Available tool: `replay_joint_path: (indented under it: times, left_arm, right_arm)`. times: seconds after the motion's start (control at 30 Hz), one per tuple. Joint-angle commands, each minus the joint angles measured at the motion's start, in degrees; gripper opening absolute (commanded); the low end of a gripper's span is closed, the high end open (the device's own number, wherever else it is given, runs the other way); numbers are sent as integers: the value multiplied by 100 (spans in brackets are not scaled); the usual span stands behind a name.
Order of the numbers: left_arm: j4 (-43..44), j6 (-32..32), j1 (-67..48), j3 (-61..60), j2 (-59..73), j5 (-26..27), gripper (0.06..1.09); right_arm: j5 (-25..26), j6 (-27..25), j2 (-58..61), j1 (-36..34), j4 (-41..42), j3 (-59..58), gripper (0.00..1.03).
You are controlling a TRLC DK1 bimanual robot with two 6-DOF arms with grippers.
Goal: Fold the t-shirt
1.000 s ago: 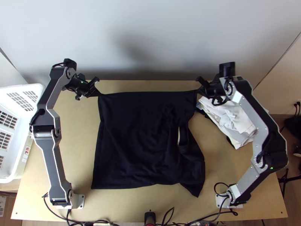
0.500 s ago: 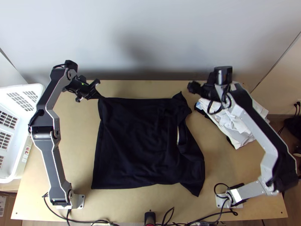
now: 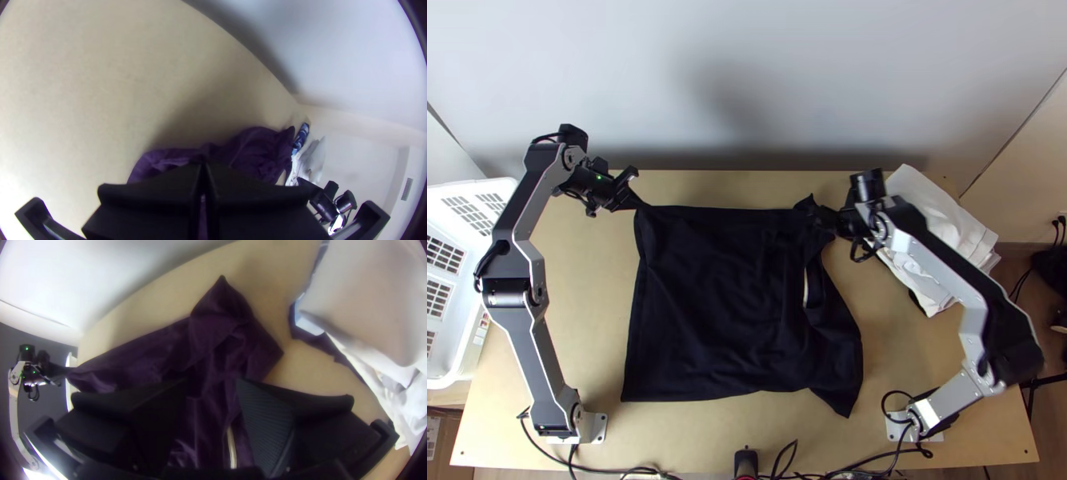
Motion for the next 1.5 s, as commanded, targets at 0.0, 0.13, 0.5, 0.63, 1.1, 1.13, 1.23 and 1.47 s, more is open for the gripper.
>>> replay_joint_path:
  times: [0.0,0.13,0.5,0.63,1.1,1.13,1.23,1.47]
  left_arm:
    - [3,49,29,-183,-259,40,9]
    - [3,67,46,-359,-365,57,9]
    - [3,75,46,-622,-707,189,9]
    - [3,75,20,-816,-998,330,9]
    - [-58,-408,354,-833,-2377,1200,9]
    - [-58,-540,424,-745,-2395,1270,9]
    - [-49,-654,486,-543,-2659,1340,9]
    - [-67,-645,310,-165,-3371,1244,9]
  right_arm:
    - [-25,181,678,43,20,176,52]
    - [-34,189,915,78,20,264,52]
    - [-43,216,1521,192,161,677,52]
    - [-25,225,1803,289,433,950,31]
    - [72,480,-1590,245,1189,1213,2]
    - [63,462,-1801,236,1154,1161,2]
    - [19,330,-2337,245,1119,862,2]
    - [-157,163,-3286,526,776,985,2]
